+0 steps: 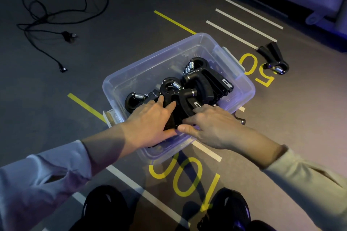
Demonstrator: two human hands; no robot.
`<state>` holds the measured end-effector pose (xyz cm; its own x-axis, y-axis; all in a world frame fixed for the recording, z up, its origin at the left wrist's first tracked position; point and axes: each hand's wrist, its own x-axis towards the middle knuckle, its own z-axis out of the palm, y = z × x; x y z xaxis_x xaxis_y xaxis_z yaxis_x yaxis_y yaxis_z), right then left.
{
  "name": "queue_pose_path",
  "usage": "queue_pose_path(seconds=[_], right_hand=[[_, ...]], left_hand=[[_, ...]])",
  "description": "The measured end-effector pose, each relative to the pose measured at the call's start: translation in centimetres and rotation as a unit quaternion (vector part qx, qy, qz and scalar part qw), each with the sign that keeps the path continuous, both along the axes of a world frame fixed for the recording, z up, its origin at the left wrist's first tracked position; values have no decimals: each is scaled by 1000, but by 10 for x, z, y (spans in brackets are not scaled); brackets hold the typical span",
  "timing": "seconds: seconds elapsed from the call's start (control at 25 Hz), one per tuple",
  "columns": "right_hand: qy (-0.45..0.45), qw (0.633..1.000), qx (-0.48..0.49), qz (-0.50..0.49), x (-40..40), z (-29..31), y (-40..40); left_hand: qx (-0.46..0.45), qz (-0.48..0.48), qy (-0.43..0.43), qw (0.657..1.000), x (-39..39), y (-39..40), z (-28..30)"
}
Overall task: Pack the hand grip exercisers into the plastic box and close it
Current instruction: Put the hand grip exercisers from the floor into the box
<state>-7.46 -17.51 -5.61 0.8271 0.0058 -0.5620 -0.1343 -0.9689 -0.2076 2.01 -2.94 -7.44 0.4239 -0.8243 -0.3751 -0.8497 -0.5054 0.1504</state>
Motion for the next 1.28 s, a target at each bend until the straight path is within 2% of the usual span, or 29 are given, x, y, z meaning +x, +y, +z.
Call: queue_pose_path(seconds=[0.08, 0.2, 0.36, 0.48, 0.6, 0.72, 0.8, 0.88, 0.96, 1.04, 1.16, 1.2, 1.28], right_hand=[[-2, 1000, 16, -25, 0, -2, 0], [-76, 993, 49, -81, 1, -3, -7], [-121, 989, 32, -82, 2, -1, -16], [-102, 978, 157, -90, -2, -2, -15], [-129, 947, 271, -116, -1, -4, -9], [-185, 909, 337, -161, 1, -1, -5], [-197, 879, 392, -184, 0, -1, 0], [-180, 837, 470, -216, -3, -4, 4], [-162, 818, 497, -241, -6, -7, 4], [-165, 848, 443, -241, -7, -6, 2], [-153, 941, 248, -169, -4, -1, -2], [-126, 967, 174, -136, -3, 0, -4], [-50, 993, 65, -85, -1, 0, -5]], left_hand=[[-5, -15, -24, 1000, 0, 1, -2], [-23, 1, -20, 1000, 3, -1, -4], [-53, 14, 2, 999, 7, -4, -3], [-73, 22, 40, 996, 8, -3, -3], [-94, 31, 115, 989, 9, -2, -3], [-171, 58, 125, 976, 11, -4, -3], [-203, 81, 163, 962, 12, -6, -2], [-196, 89, 218, 952, 10, -6, -3], [-164, 73, 215, 960, 9, -3, -4], [-93, 32, 143, 985, 12, -1, -5], [51, -7, 2, 999, 14, -1, -5], [68, -15, -16, 997, 12, -2, -4], [81, -41, -23, 996, 5, -4, -6]])
